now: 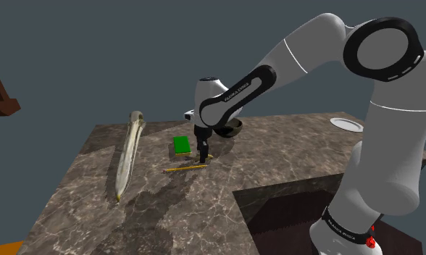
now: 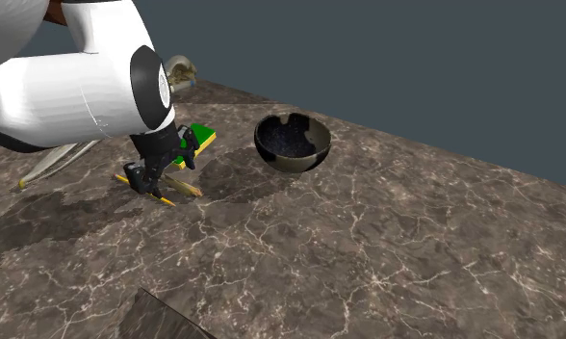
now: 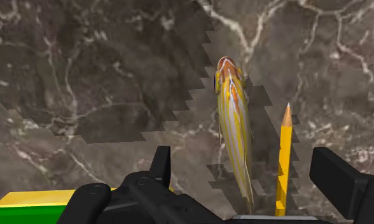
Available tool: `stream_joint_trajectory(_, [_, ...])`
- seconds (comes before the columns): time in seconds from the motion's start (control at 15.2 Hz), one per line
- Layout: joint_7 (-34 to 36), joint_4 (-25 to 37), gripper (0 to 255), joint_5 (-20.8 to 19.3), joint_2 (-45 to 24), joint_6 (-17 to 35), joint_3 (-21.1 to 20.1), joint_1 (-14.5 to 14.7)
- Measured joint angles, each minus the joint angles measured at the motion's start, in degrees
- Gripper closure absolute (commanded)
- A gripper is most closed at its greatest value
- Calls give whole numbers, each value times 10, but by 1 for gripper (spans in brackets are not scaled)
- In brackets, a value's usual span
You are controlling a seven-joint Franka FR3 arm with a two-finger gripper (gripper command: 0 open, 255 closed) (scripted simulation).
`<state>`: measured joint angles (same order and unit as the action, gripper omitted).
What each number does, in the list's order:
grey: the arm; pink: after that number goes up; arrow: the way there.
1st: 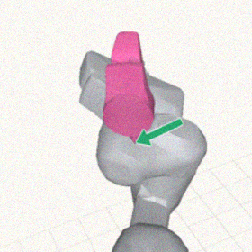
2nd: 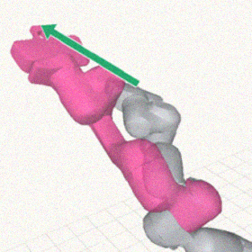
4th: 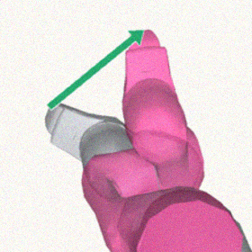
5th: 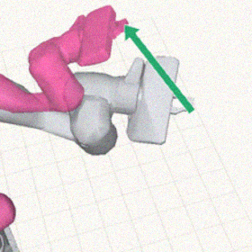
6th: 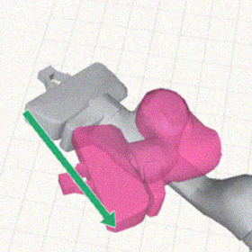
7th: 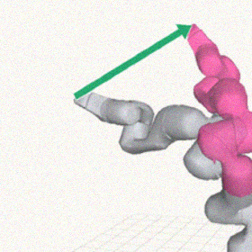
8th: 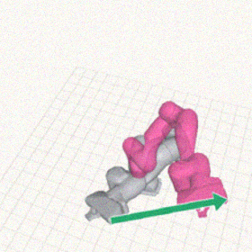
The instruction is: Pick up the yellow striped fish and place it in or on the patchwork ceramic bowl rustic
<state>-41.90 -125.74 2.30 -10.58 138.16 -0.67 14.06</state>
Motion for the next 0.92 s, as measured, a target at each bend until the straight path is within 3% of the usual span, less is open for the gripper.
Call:
stream_joint_trajectory(0.07, [0,0,0,0,0,0,0,0])
stream_joint_trajectory(0.13, [0,0,255,0,0,0,0,0])
stream_joint_trajectory(0.92, [0,3,255,0,6,-9,0,0])
